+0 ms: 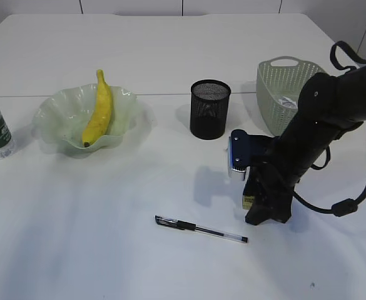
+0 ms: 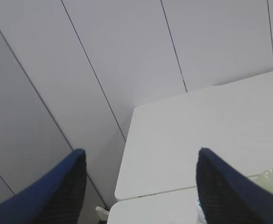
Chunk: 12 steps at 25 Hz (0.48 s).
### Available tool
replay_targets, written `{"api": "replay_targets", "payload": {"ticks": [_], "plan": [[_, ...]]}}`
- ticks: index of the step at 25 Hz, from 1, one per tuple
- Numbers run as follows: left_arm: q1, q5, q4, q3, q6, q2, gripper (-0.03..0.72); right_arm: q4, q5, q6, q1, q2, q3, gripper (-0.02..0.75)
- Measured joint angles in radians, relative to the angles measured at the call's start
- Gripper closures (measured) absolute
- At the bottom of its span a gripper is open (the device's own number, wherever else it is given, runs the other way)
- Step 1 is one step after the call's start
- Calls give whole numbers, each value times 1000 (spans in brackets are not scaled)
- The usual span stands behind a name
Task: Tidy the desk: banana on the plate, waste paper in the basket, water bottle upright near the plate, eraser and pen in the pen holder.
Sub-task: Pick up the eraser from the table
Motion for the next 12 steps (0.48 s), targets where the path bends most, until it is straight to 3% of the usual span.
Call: {"api": "replay_targets", "payload": {"ticks": [6,12], "plan": [[0,0,0,0,0,0,167,4,0,0,0,0,0,399],[0,0,0,0,0,0,167,5,0,0,0,2,0,430]]}}
